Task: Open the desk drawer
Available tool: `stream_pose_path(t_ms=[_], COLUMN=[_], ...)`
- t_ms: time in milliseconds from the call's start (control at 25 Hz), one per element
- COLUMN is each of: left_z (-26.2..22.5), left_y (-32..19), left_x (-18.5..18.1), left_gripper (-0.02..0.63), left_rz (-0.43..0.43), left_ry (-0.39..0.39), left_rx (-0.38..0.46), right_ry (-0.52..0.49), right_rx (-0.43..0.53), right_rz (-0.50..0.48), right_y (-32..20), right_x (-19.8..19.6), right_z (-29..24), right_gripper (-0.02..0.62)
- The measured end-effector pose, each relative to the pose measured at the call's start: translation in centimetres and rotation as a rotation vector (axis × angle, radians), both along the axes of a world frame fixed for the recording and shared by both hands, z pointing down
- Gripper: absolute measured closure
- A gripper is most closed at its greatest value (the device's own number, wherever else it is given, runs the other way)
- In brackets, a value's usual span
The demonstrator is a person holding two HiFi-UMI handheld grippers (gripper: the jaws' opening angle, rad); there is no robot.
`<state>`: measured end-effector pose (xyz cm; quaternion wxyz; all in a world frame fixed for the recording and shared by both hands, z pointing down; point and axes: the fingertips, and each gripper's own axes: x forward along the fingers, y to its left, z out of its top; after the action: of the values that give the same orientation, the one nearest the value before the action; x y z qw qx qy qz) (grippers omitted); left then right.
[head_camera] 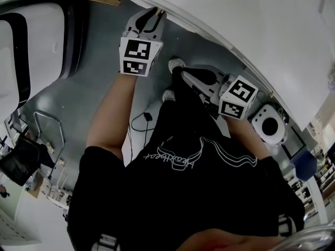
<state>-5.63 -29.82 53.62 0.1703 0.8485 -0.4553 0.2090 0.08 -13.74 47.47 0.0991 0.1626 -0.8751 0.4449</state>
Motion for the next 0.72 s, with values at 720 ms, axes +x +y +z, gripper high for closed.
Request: stream_pose_path(t_ms=[720], left_z=[0.2], left_y=[1.0], left_x=[-0.7], left_gripper=[0.515], left_rz=[-0.011], left_ry=[0.024], left_rx=[0.001], right_ry=[-0.019], right_rx=[-0.003], right_rz=[-0.001], right_y=[4.1], right_x=[-0.9], right_z=[0.1], right_gripper=[0.589])
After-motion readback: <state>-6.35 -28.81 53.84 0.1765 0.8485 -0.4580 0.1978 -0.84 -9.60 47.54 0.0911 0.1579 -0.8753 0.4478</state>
